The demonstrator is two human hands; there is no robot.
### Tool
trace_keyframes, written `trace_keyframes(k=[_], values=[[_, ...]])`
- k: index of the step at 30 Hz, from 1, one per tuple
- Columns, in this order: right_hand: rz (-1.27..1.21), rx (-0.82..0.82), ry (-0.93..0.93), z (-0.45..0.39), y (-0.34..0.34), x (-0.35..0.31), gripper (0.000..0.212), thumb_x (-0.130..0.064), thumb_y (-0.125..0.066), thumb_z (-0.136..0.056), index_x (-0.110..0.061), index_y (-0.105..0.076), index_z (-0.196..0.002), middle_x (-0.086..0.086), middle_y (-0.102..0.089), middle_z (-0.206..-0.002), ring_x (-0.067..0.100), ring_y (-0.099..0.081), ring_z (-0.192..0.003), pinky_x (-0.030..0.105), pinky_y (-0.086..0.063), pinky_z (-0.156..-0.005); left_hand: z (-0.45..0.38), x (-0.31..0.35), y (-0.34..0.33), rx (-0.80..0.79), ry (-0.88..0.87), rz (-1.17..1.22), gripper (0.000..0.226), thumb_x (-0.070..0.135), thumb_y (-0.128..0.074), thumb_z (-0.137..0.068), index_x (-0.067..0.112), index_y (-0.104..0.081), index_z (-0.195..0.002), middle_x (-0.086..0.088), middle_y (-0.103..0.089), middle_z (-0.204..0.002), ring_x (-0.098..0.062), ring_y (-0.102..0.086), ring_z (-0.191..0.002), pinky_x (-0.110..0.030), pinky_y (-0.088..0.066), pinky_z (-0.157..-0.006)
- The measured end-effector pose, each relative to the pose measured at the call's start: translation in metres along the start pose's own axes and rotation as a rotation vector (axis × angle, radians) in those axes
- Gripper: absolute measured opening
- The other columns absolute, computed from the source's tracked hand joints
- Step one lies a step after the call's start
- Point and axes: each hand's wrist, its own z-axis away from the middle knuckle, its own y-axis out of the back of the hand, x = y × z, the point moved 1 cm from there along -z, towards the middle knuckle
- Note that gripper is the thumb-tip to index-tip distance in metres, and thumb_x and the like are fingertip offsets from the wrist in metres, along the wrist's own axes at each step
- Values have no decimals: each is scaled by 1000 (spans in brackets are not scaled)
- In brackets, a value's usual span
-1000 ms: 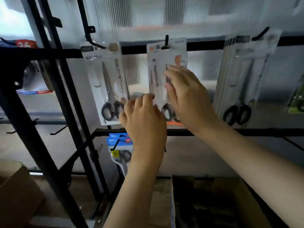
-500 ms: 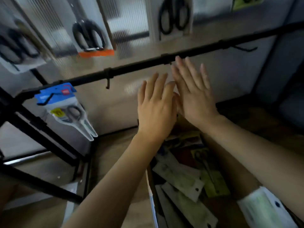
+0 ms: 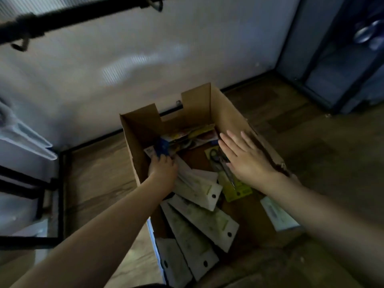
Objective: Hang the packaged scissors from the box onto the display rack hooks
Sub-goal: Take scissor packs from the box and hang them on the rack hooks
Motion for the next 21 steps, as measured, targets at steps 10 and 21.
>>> trace_keyframes(k=[10,21], values=[[-51,-126,31,26,-29,-7,45,-18,-53,-82,3,-60,-121,21,-59,-127,37,-53,-122,52,-32,-107,-3,87,1,64,-378,-156,91,61,-49,-87,4,-12,-148,-17,-31,-144,-34,-34,-129,-47,-27,-105],[-49,-640,432,32,-20,-33,72,-32,-51,-90,-6,-19,-149,13,-22,-153,28,-20,-139,41,-14,-115,-10,78,10,157,-371,-86,33,17,-40,-98,10,-47,-130,-10,-50,-131,-29,-45,-122,-40,-34,-101]])
